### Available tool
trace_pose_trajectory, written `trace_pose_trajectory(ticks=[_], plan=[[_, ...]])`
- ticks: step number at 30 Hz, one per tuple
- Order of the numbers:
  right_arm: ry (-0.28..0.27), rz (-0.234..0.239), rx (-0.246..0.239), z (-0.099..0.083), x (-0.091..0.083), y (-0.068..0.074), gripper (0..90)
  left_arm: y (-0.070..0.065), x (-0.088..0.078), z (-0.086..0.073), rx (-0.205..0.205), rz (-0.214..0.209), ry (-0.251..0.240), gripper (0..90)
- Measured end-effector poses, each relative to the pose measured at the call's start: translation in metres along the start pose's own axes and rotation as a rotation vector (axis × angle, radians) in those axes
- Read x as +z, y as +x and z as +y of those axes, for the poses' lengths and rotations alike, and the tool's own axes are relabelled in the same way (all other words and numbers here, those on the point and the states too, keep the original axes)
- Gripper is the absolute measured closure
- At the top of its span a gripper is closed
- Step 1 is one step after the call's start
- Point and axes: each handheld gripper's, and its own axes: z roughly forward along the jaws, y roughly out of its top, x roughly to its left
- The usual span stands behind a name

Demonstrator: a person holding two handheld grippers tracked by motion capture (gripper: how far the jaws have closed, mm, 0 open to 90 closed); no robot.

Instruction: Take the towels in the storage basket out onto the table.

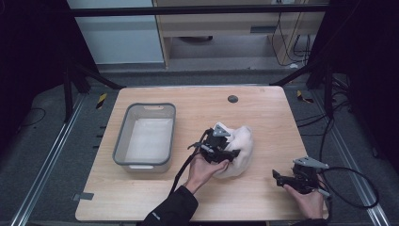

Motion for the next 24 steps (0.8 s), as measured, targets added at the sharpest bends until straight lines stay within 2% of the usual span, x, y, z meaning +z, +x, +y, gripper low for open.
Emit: trace_pose_trajectory(ticks=[3,6,11,24], plan=[[0.004,-0.001,0.001,0.000,0.000,0.000,8.4,-0.004,0.004,-0.001,-0.006,-0.019,0.009,47.6],[0.006,0.004,0.001,0.000,0.000,0.001,8.4,-0.007,0.005,-0.001,0.010,-0.027,0.017,41.1],[0.006,0.002,0.001,0.000,0.000,0.001,8.4,-0.010,-0.001,-0.002,0.026,-0.047,-0.001,33.1],[0.006,-0.003,0.003,0.000,0.000,0.000,8.2,-0.008,-0.032,-0.005,0.069,-0.038,-0.036,27.4]])
